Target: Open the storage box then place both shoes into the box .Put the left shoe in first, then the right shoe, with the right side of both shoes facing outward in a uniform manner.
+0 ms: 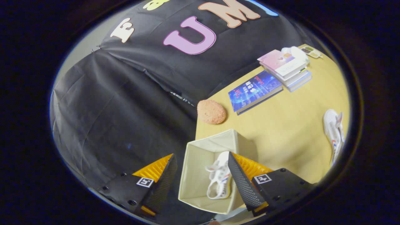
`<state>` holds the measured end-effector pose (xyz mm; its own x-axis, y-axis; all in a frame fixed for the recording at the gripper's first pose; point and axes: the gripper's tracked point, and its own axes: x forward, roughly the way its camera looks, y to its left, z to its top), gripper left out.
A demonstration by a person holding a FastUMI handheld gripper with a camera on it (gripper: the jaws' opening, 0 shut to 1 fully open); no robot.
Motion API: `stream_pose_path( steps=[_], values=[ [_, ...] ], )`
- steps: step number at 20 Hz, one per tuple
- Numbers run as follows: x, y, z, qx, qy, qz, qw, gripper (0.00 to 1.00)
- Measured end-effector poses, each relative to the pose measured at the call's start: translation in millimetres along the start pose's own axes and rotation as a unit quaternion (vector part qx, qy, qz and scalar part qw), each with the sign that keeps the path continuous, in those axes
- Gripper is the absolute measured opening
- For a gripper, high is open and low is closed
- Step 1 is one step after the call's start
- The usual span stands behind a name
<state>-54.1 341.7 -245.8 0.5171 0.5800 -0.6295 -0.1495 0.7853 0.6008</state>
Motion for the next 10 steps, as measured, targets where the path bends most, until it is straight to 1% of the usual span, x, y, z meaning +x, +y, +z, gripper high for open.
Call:
stream_pose_path(
  steps=[5,8,10],
  values=[
    [-44,-92,-5,-0.041,0.008,-0.064,0.997,1.00],
    [-74,-141,-12,-0.027,0.013,-0.096,0.995,1.00],
    [-95,-178,-13,-0.023,0.010,-0.127,0.992,1.00]
  ],
)
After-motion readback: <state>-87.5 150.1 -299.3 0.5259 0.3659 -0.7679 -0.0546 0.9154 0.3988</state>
